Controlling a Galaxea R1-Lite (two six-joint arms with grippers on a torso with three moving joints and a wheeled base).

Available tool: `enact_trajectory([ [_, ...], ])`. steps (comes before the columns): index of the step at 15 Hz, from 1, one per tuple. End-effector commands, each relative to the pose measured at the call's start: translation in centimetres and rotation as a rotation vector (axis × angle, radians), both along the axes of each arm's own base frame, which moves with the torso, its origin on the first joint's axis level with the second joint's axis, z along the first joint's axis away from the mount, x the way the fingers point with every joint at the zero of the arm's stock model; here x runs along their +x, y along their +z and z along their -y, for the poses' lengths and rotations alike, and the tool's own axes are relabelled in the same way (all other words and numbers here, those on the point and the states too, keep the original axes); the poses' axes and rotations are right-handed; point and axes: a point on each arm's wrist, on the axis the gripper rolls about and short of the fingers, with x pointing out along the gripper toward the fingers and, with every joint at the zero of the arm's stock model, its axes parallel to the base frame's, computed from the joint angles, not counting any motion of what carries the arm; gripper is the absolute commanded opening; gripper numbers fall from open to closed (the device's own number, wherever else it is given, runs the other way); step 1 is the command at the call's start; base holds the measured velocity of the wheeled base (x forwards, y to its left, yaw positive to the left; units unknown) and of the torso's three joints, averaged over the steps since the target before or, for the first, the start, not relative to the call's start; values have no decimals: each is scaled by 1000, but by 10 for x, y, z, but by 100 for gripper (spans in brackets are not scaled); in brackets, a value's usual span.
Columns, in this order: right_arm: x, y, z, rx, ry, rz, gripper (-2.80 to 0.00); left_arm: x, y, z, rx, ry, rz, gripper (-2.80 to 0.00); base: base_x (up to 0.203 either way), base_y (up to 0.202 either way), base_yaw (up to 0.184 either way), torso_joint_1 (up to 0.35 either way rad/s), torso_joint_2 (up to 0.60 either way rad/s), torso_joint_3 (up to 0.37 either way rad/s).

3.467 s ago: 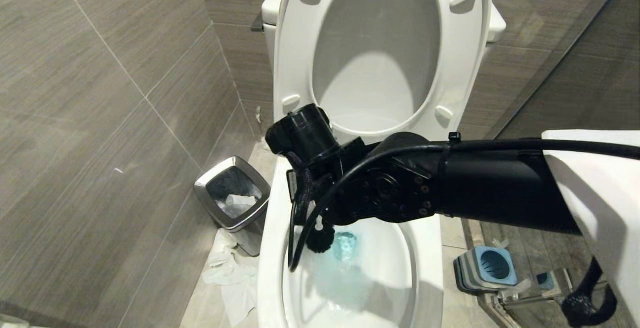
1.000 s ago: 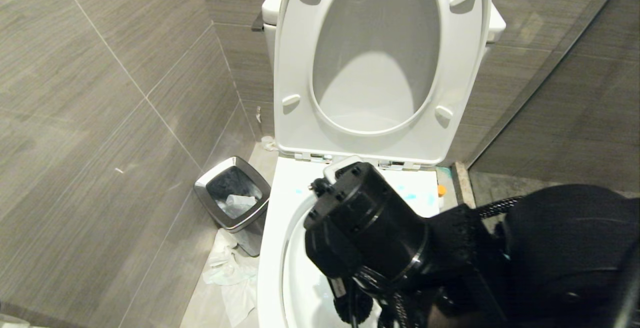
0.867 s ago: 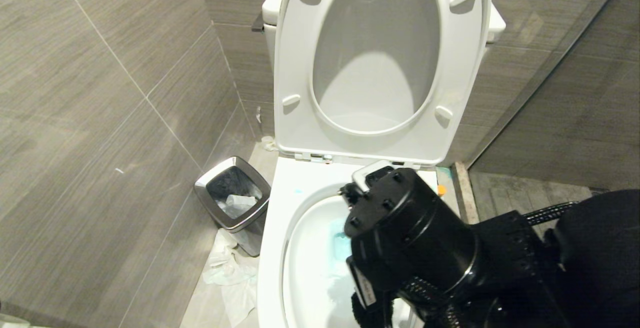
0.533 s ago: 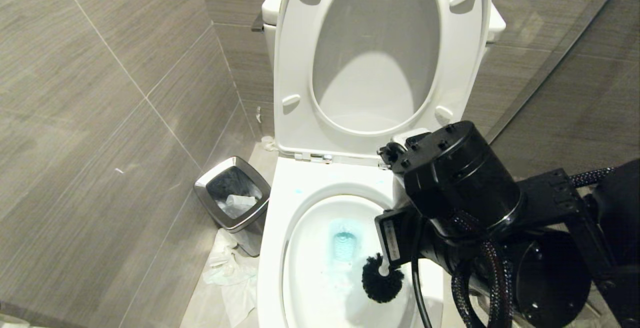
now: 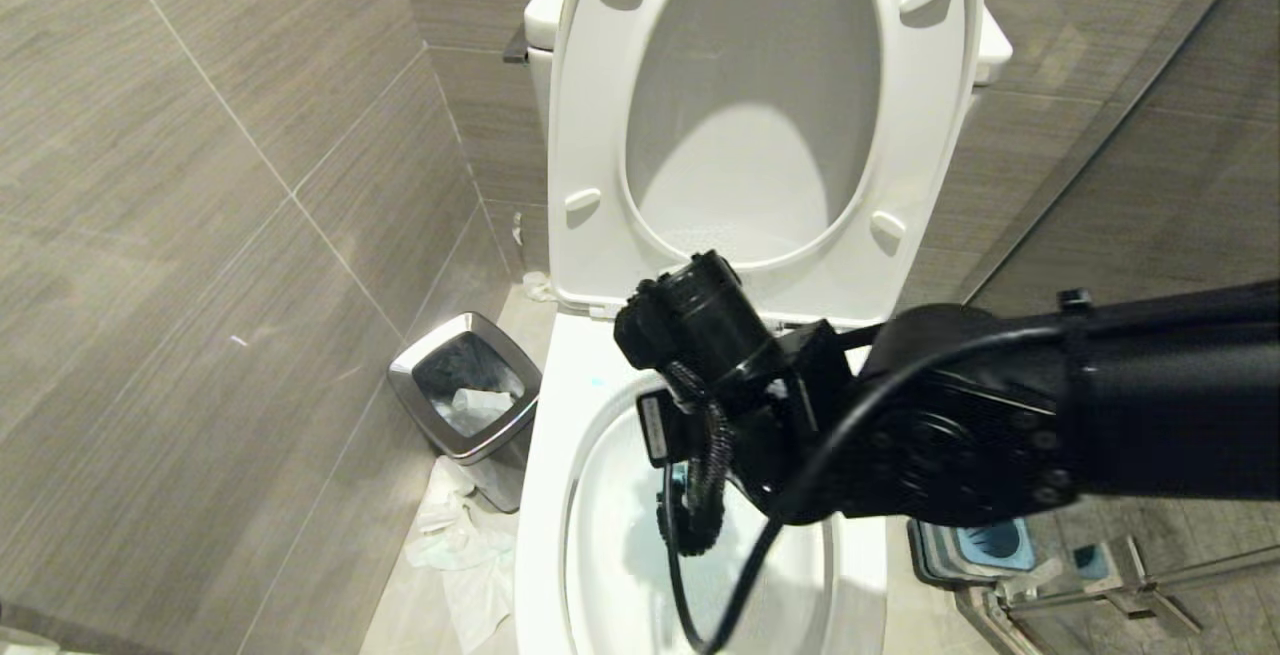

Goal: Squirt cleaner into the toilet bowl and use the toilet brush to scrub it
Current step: Scrub the toilet bowl

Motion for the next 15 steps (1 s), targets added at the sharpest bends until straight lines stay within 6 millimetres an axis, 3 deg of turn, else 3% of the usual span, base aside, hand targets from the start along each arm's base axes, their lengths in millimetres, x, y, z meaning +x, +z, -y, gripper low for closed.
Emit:
enact_trajectory([
  [1,41,-45,-29,-57,-26,-25,-280,0,0,0,0,0,-2,-280,0,0,0,0,0,0],
  [3,53,-45,-33,-53,-32,-8,-280,0,0,0,0,1,-2,-280,0,0,0,0,0,0],
  [5,51,-32,-30,-36,-30,7,-280,0,0,0,0,0,-2,-280,0,0,0,0,0,0],
  [10,45,45,-10,35,-6,83,-280,0,0,0,0,1,-2,-280,0,0,0,0,0,0],
  [12,50,39,-2,3,-14,60,-280,0,0,0,0,0,-2,-280,0,0,0,0,0,0],
  [15,56,10,-7,-37,-30,2,-280,0,0,0,0,0,-2,-280,0,0,0,0,0,0],
])
